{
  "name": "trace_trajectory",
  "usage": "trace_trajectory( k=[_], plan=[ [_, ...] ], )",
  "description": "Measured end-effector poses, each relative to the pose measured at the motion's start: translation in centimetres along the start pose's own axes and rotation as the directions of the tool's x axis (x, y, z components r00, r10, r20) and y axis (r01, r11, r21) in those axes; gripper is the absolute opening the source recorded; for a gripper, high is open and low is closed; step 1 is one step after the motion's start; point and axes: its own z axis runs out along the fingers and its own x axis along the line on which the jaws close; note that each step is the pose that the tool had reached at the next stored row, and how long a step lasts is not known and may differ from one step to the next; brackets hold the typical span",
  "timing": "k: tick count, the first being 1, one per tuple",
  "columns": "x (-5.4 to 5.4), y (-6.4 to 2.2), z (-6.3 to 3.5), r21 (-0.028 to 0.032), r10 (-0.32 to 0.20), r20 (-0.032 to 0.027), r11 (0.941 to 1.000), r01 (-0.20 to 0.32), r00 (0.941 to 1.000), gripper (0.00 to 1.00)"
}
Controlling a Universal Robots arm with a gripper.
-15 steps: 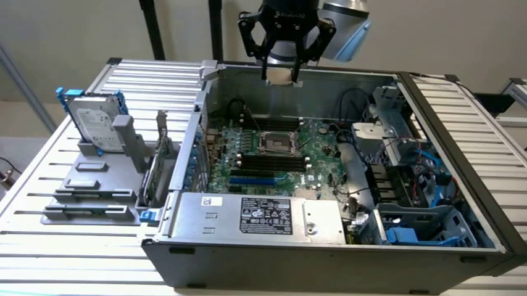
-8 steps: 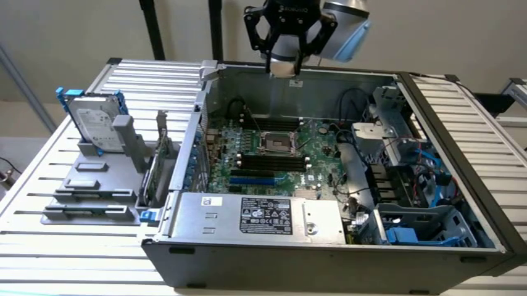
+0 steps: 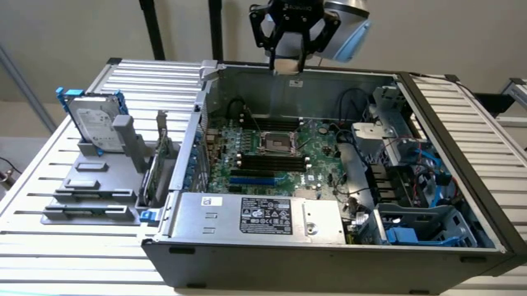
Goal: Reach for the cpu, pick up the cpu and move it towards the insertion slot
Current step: 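Pick up the cpu and move it towards the insertion slot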
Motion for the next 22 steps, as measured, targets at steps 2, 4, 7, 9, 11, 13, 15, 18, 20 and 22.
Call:
trace_trajectory(
  k=[2,4,7,9,11,13,15,18,20,22],
  plan=[
    [-0.1,0.22,0.06,-0.0001,0.005,0.0005,1.0000,-0.005,1.0000,0.55],
    [-0.3,0.40,0.12,-0.0003,0.011,0.0010,0.9999,-0.011,0.9999,0.55],
    [-0.4,0.61,0.22,-0.0005,0.022,0.0019,0.9998,-0.022,0.9998,0.55],
    [-0.4,0.78,0.28,-0.0006,0.027,0.0024,0.9996,-0.027,0.9996,0.55],
    [-0.4,0.90,0.32,-0.0007,0.028,0.0030,0.9996,-0.028,0.9996,0.55],
    [-0.4,1.04,0.37,-0.0007,0.028,0.0038,0.9996,-0.028,0.9996,0.55],
    [-0.4,1.25,0.41,-0.0007,0.028,0.0042,0.9996,-0.028,0.9996,0.55],
    [-0.4,1.56,0.49,-0.0008,0.029,0.0047,0.9996,-0.029,0.9996,0.55],
    [-0.4,1.79,0.53,-0.0008,0.030,0.0049,0.9995,-0.030,0.9995,0.55],
    [-0.4,1.87,0.53,-0.0007,0.031,0.0049,0.9995,-0.031,0.9995,0.55]
  ],
)
